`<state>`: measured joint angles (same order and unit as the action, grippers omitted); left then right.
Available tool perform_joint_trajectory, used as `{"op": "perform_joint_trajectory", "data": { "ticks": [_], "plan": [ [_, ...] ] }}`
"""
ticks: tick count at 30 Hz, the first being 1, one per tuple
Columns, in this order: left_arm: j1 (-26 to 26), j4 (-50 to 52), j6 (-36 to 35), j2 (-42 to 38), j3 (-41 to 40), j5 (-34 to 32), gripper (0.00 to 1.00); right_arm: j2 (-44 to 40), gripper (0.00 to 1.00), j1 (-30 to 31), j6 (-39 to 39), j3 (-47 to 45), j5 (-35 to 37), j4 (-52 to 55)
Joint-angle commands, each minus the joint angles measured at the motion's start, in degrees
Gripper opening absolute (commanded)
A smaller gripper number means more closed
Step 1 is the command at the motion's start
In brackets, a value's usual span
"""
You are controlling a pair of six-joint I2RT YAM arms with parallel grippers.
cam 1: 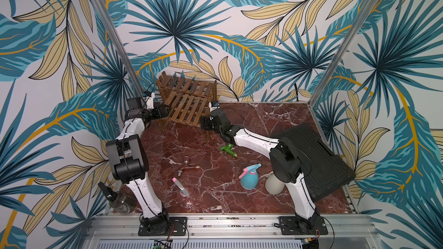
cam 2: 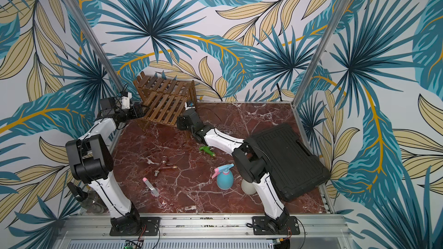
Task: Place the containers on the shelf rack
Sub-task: Move the shelf to the center of the board.
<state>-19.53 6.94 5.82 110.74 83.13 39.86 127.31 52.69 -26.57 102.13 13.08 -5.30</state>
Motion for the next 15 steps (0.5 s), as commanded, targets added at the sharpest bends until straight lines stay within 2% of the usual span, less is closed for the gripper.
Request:
{"op": "perform_joint_trajectory", "data": {
  "ticks": [1,4,8,15],
  "plan": [
    [0.53,-4.20,1.12,-3.77,-5.83,9.26,0.95,-3.64,0.69,0.49,0.47,-4.09,0.70,1.42],
    [0.86,-10.89,5.08,-6.85,-12.90,12.71,0.93,-7.26,0.59,-0.37,1.35,-8.88,1.32,0.65],
    [2.71,-20.30,10.59,-10.75,-21.06,13.28,0.93,-11.68,0.48,-2.02,2.85,-14.62,1.41,-0.44],
    [8.66,-27.95,15.69,-13.95,-28.95,13.46,0.92,-19.48,0.46,-6.98,3.63,-25.01,-0.03,-3.61]
  ]
}}
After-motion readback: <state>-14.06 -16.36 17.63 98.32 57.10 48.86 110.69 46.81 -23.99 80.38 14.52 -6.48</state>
